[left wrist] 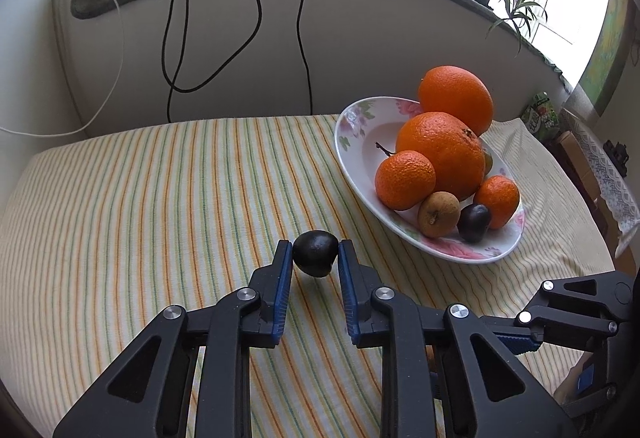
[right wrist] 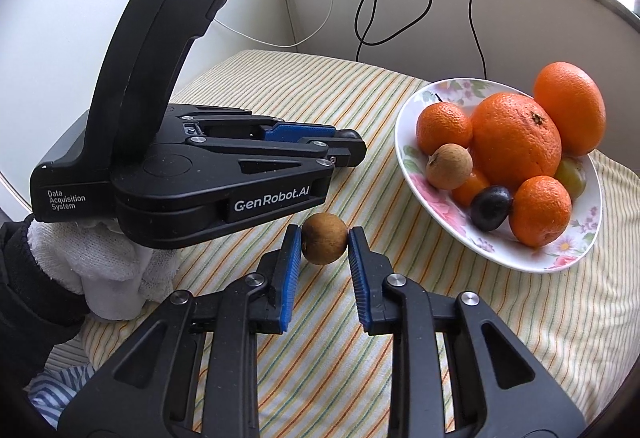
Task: Organize fruits
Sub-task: 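Close the left gripper on the plum while the right gripper grasps the kiwi, then carry the plum with the left gripper while the right gripper carries the kiwi over the plate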
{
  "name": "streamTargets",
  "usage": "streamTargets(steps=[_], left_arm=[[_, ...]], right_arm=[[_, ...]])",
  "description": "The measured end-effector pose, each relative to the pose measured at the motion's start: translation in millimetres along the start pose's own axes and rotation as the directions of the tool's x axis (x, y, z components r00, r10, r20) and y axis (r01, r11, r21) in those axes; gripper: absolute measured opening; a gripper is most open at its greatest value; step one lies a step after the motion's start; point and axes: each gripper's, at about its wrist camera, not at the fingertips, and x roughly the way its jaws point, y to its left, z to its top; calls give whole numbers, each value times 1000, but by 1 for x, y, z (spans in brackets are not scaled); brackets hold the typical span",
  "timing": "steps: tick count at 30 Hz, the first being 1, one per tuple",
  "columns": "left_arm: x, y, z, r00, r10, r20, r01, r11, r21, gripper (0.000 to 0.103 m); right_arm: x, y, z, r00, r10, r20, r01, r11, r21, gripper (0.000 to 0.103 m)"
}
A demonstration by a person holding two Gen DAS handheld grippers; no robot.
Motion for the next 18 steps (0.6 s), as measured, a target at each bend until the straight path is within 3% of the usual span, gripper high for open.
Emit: streamTargets(steps=[18], left_arm=[[-37,-29,8,995,-9,95,5,999,38,21]], right_arm=[[-66,-17,-16,994,-17,104,12,999,48,25]])
